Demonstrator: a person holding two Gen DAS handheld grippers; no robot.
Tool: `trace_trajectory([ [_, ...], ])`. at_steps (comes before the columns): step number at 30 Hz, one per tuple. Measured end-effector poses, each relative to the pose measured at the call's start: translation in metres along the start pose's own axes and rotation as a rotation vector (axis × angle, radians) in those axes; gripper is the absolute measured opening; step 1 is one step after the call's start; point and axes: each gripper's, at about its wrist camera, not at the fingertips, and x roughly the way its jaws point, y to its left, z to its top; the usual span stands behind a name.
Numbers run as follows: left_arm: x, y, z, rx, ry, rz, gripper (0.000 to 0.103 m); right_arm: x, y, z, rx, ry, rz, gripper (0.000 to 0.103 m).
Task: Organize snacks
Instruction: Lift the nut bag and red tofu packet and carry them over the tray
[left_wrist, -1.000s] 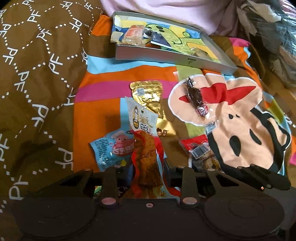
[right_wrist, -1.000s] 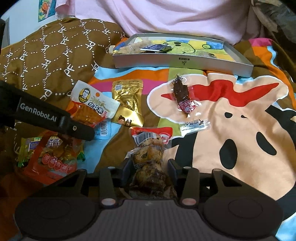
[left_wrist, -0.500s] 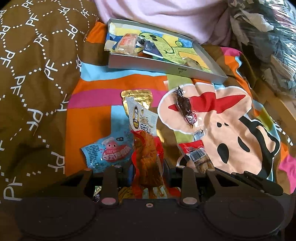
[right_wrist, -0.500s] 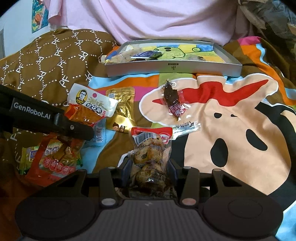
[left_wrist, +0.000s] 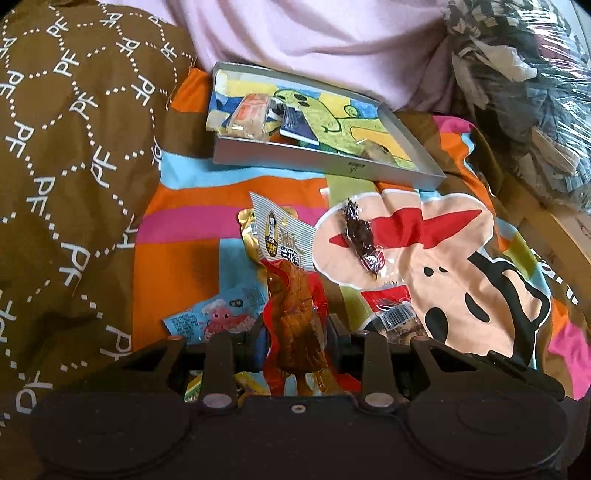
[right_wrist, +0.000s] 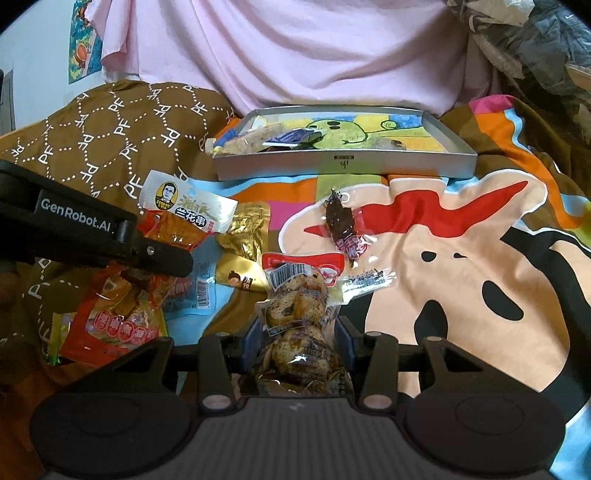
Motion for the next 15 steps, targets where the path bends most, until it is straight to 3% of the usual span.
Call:
trace_trajectory([
  [15, -0.007, -0.004, 0.019, -0.002, -0.087, -0.004, 0.033, -0.003, 0.0, 0.009, 0.001, -0.04, 0.003, 0.048],
])
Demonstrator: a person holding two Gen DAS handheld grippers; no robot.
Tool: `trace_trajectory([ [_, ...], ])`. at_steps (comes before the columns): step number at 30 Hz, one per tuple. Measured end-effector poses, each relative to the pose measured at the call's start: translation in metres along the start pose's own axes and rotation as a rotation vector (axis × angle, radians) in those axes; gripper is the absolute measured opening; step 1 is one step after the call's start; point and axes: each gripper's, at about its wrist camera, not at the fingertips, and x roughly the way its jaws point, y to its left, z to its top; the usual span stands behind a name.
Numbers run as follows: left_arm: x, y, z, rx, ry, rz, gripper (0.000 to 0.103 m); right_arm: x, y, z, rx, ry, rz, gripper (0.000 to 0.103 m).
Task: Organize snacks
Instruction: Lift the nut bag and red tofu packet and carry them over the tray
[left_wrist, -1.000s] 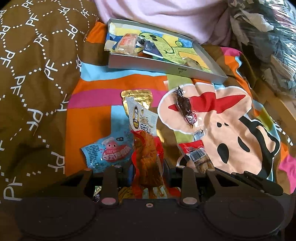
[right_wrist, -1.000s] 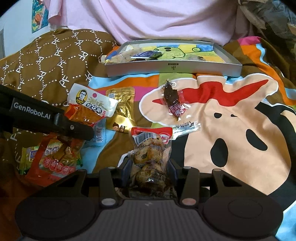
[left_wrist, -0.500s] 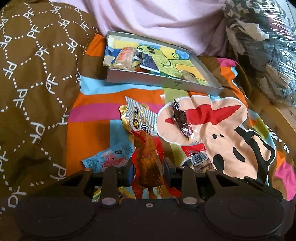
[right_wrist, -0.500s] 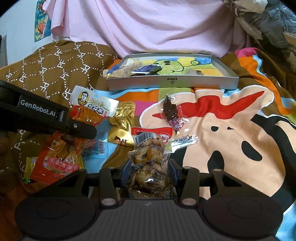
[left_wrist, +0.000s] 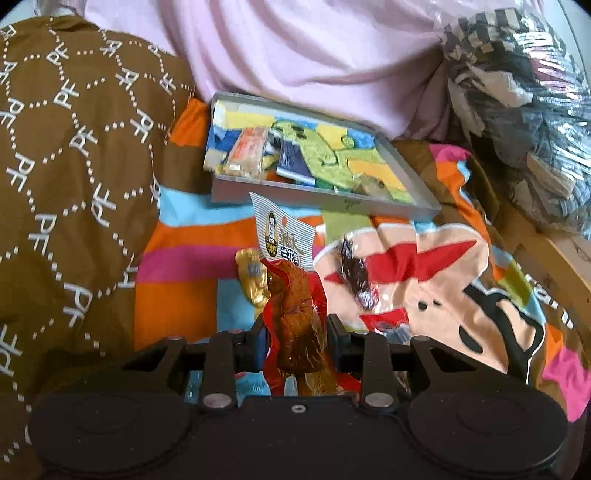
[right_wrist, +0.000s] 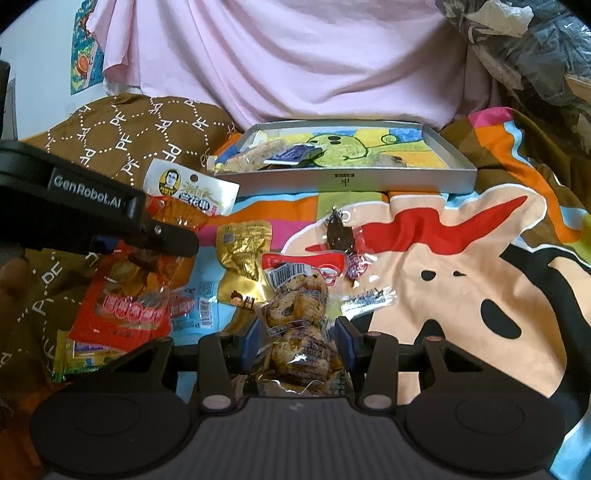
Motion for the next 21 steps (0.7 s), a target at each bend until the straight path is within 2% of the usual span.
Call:
trace_trajectory([
  [10, 0.003, -0.006, 0.042, -0.028, -0.08, 0.009, 0.033, 0.001, -0.004, 0.031, -0.021, -0.074, 0.005, 0.048],
  [16, 0.022, -0.007, 0.082, -0.04, -0.12, 0.031, 0.034, 0.016, -0.016, 0.073, -0.056, -0.144, 0.007, 0.048],
  [21, 0.05, -0.01, 0.12, -0.051, -0.145, 0.04, 0.034, 0.046, -0.037, 0.109, -0.098, -0.143, 0.015, 0.048],
])
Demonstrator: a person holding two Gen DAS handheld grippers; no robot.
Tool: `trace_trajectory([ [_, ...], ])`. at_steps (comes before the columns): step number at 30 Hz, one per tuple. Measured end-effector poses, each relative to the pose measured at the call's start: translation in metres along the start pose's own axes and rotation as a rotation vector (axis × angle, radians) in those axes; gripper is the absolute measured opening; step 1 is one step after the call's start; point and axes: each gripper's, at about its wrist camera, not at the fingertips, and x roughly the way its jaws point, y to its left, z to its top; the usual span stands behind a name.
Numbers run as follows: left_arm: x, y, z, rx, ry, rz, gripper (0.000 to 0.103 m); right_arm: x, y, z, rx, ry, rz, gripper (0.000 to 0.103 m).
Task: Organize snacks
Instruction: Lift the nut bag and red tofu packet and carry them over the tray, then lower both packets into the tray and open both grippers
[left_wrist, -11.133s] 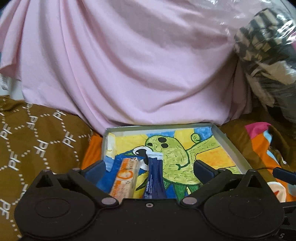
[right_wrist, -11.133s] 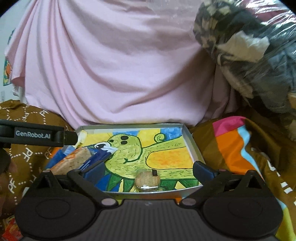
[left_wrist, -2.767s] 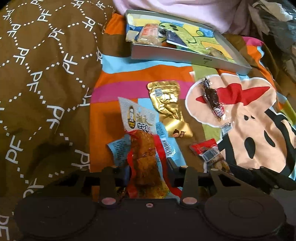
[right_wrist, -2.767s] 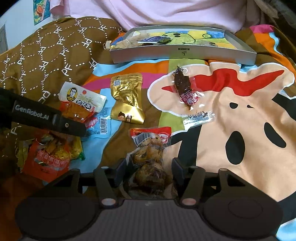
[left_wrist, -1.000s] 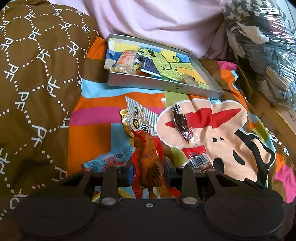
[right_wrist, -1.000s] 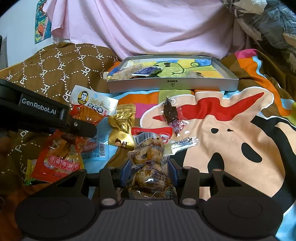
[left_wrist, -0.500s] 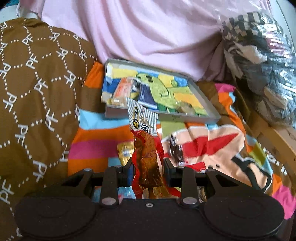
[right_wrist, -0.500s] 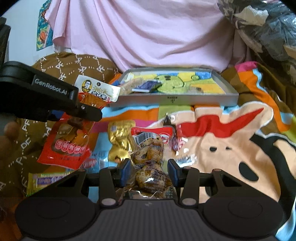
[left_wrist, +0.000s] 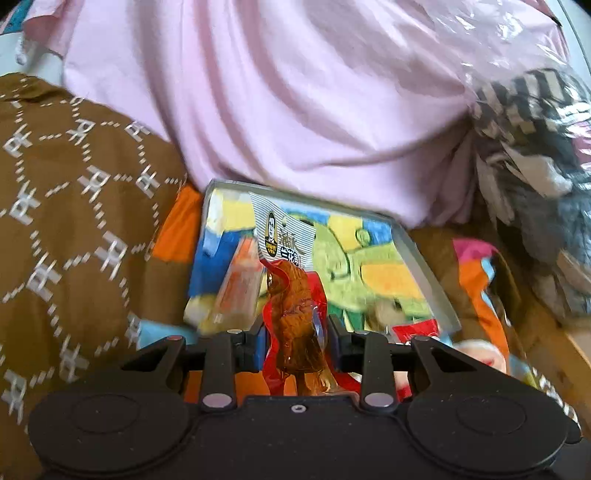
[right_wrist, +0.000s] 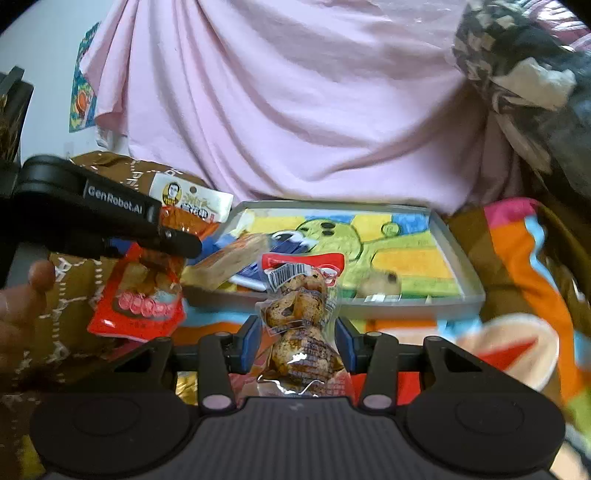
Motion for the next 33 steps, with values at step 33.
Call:
trace_trajectory([
  [33, 0.183, -0.055, 0.033, 0.058, 0.161, 0.071, 0.046, 0.14, -0.114, 0.035, 0.076, 0.101, -0.195, 0.054],
])
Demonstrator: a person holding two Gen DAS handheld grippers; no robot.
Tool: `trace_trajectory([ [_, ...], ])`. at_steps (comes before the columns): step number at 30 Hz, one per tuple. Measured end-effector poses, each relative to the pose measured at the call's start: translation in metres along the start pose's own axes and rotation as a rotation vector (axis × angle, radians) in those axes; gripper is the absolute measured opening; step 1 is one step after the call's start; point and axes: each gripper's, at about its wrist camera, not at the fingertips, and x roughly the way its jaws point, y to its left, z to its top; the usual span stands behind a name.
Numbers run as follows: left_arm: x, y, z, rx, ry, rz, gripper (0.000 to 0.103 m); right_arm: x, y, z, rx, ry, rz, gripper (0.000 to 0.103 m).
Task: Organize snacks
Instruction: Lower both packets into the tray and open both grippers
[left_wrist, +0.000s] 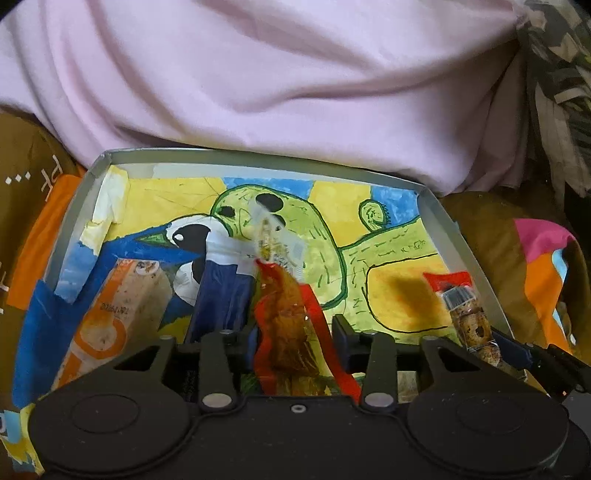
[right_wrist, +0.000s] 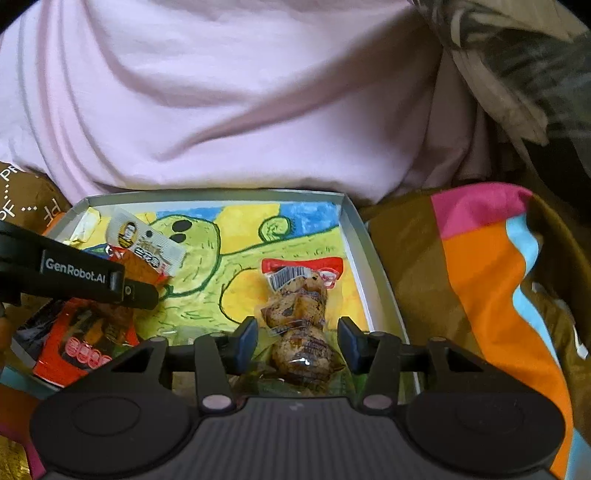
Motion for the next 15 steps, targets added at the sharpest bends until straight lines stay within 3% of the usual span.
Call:
trace_trajectory([
  [2, -0.002, -0.002, 0.001, 0.0, -0.005, 0.005, 0.047, 0.0, -0.001, -0.001, 0.007, 0.006, 0.003, 0.059],
  [4, -0.004, -0.002, 0.002, -0.011, 0.001, -0.001, 0.055, -0.004, -0.002, 0.0, 0.008, -0.016, -0.005, 0.077],
  [6, -0.008, -0.002, 0.004, -0.021, -0.004, 0.0, 0.06, -0.009, -0.004, 0.003, 0.012, -0.04, -0.01, 0.085],
  [11, -0.026, -0.009, 0.009, -0.015, -0.045, 0.007, 0.07, -0.026, -0.007, 0.011, 0.026, -0.088, -0.008, 0.091],
  [15, -0.05, -0.015, 0.012, -0.002, -0.094, 0.004, 0.085, -0.045, -0.008, 0.013, 0.029, -0.133, -0.01, 0.098],
])
